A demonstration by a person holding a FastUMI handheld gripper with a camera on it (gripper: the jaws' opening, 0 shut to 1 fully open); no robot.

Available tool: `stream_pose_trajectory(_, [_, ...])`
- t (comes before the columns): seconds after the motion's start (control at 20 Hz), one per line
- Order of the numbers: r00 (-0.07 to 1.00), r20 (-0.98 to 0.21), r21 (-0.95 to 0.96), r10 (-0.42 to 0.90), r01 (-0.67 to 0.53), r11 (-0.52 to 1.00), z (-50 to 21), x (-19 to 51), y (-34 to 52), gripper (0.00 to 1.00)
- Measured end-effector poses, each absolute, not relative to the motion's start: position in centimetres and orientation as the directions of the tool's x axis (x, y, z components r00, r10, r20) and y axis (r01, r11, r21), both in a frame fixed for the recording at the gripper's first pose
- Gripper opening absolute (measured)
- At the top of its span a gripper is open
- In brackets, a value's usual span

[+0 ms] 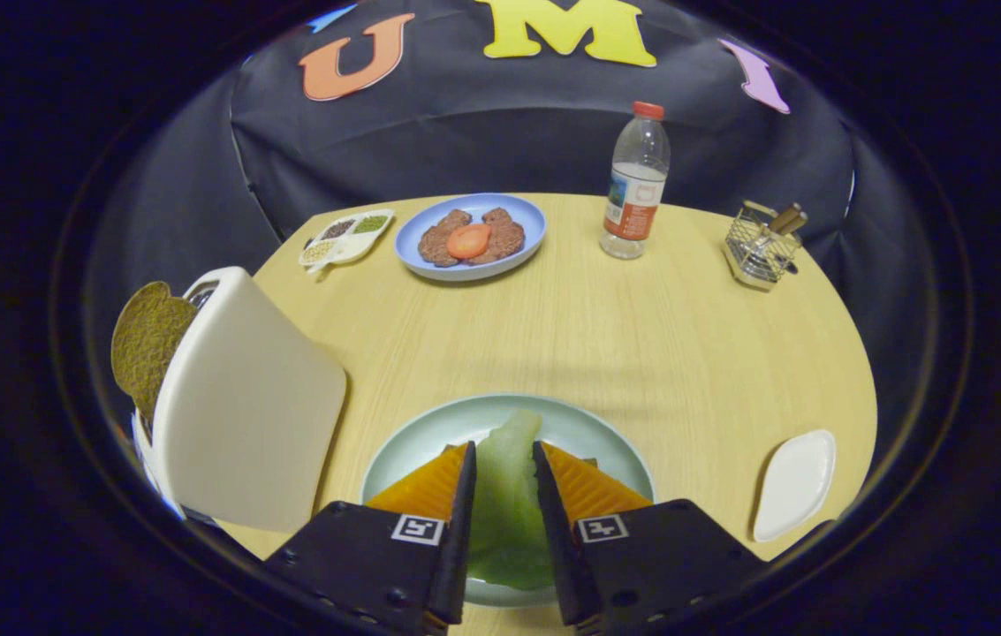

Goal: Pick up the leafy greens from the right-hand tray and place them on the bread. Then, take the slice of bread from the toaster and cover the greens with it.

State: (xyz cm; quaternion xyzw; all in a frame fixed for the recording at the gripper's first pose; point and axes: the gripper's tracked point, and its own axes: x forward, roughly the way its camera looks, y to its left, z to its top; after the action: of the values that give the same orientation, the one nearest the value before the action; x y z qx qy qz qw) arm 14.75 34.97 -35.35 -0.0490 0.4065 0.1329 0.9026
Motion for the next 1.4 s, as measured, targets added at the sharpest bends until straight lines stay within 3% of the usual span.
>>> stream_pose_trajectory(0.5, [0.736,-0.633,-0.007,0.241,-0.316,0.949,-24.6,9.9,35.4,0.91])
stream_pose_trajectory(0.65, [0.782,-0.582,-0.035,0.223,-0.298,0.954,-21.1,9.6,35.6,0.96])
stream_pose_trajectory(0.8, [0.797,-0.55,-0.025,0.249,-0.314,0.949,-19.6,8.6,37.2,0.96])
stream_pose_trajectory(1.4, [0.744,-0.574,0.063,0.342,-0.376,0.925,-19.5,4.9,48.7,0.94])
